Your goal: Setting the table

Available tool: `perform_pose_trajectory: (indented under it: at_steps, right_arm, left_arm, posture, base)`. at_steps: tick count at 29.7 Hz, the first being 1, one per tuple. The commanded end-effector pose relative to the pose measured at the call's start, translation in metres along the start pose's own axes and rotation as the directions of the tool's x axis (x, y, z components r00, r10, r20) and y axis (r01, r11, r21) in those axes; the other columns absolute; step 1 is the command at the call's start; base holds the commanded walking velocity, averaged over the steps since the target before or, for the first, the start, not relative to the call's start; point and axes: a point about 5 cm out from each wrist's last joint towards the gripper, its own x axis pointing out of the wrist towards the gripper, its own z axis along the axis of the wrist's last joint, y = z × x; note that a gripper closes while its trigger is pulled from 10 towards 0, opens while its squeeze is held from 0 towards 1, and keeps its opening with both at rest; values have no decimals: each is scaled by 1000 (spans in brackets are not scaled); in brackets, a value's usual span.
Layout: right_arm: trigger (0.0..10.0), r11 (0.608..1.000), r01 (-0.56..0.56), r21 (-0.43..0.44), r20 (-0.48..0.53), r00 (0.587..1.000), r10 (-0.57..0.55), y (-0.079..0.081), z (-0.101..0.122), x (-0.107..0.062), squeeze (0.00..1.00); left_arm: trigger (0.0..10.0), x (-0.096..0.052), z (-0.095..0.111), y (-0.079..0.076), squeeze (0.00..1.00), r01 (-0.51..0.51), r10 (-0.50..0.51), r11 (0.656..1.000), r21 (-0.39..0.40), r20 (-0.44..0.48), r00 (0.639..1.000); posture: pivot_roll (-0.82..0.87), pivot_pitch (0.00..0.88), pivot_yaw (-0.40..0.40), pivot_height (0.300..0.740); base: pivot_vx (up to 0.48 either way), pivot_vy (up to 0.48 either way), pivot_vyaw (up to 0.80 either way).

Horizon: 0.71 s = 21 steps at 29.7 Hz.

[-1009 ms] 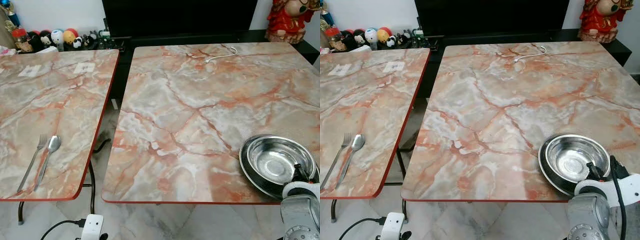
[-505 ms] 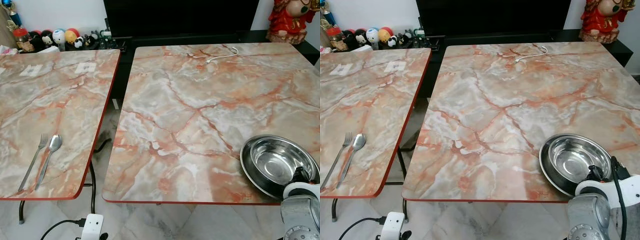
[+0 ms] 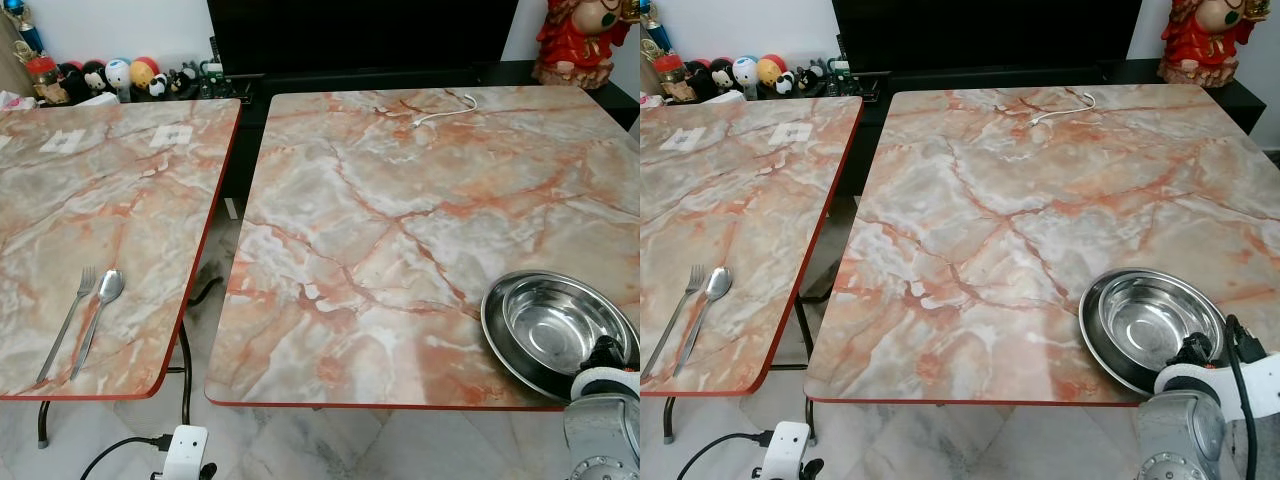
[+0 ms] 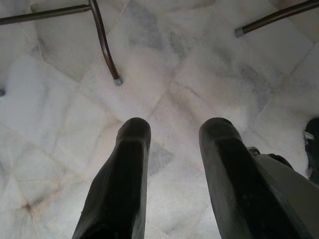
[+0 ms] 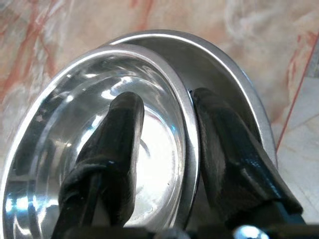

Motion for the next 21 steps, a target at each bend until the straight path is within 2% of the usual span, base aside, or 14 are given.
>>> perform_pose_trajectory:
  at_steps: [1, 15, 18, 19, 20, 21]
  right_arm:
    - [10000, 1000, -2, 29, 0, 1000, 2, 3, -4, -9, 0]
    - [10000, 998, 49, -36, 104, 994, -45, -1, 6, -15, 0]
    - [10000, 983, -51, -177, 191, 978, 85, 13, 15, -14, 0]
    - [10000, 959, -122, -255, 219, 959, 180, 25, 18, -14, 0]
    - [10000, 959, -122, -255, 219, 959, 180, 25, 18, -14, 0]
    - [10000, 939, -164, -303, 231, 943, 239, 32, 20, -14, 0]
  left_arm:
    - [10000, -1, -7, 1, 0, 1, 0, 1000, 22, -39, 999]
    - [10000, -2, -8, 1, 0, 5, -4, 1000, 19, -39, 999]
    - [10000, -2, -8, 1, 0, 3, -2, 1000, 17, -39, 999]
    - [10000, -2, -9, 1, 0, 3, -3, 1000, 17, -39, 999]
    - [10000, -2, -9, 1, 0, 3, -3, 1000, 17, -39, 999]
    - [10000, -2, -9, 1, 0, 3, -3, 1000, 17, -40, 999]
  posture:
    - [-183, 61, 57, 740]
    - [-184, 64, 57, 740]
    - [-186, 66, 57, 740]
    - [-191, 67, 59, 740]
    - [-191, 67, 59, 740]
    - [-196, 67, 61, 740]
  base:
    - [0, 0, 0]
    - [0, 0, 0]
    - [0, 0, 0]
    - [0, 0, 0]
    - [0, 0, 0]
    - [0, 0, 0]
